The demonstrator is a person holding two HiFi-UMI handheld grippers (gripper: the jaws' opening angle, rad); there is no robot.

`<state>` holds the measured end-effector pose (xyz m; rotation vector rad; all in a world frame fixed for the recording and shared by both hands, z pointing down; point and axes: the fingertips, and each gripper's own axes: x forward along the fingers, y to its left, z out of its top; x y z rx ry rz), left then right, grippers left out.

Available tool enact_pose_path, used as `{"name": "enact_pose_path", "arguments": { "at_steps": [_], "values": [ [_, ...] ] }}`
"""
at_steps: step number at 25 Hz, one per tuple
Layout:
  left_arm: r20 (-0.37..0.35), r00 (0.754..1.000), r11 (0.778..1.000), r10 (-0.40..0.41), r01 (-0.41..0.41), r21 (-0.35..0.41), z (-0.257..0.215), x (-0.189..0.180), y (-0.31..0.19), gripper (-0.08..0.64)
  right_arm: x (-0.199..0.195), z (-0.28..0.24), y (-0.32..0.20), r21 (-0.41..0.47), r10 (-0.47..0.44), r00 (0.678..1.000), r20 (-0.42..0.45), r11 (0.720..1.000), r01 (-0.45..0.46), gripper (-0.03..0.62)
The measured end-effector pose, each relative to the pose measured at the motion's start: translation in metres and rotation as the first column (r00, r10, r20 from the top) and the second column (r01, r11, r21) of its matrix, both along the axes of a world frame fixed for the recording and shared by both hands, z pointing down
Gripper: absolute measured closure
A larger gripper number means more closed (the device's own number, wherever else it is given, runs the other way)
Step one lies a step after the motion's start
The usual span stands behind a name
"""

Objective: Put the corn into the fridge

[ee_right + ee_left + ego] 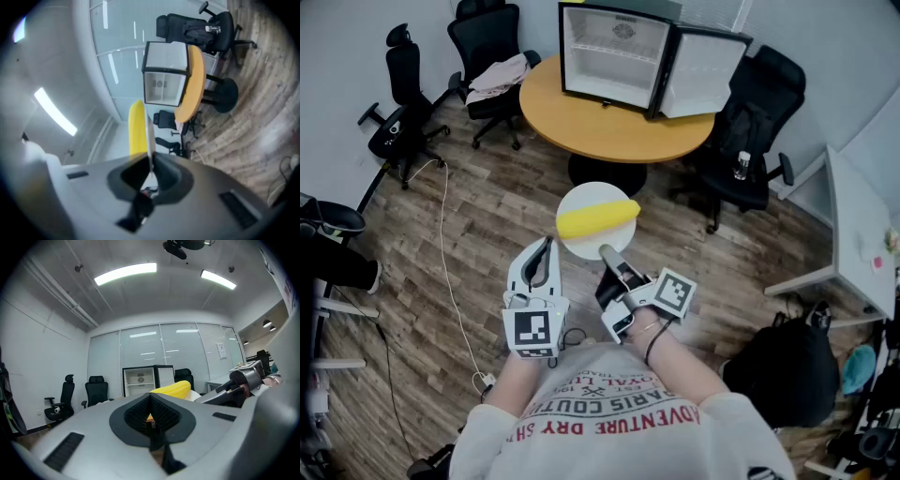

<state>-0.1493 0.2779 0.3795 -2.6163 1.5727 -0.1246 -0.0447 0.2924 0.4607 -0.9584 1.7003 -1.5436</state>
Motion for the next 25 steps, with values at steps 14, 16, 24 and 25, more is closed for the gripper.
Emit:
{"name": "enact_pose_path", "arguments": {
  "at_steps": [14,16,24,25],
  "values": [
    [-0.036,0.999,0.999,-0.008,0.006,-0.048,0.013,-0.005,0.001,0.535,0.001,0.003,-0.001,-0.037,0.020,0.999,0.040,0.999,-0.018,0.552],
    [-0.020,1.000,0.999,0.002,-0.002,-0.040,0.017,-0.004,0.000,0.535,0.001,0.006,-0.002,-0.039,0.023,0.999,0.043,0.999,-0.021,0.552],
    [-0.007,1.000,0.998,0.015,-0.015,-0.061,0.029,-0.006,-0.012,0.535,-0.006,0.014,-0.013,-0.056,-0.001,0.999,0.043,0.998,0.003,0.554],
    [-0.007,1.000,0.998,0.015,-0.016,-0.063,0.029,-0.005,-0.017,0.535,-0.006,0.015,-0.018,-0.062,-0.003,0.999,0.044,0.998,0.006,0.553]
  ]
}}
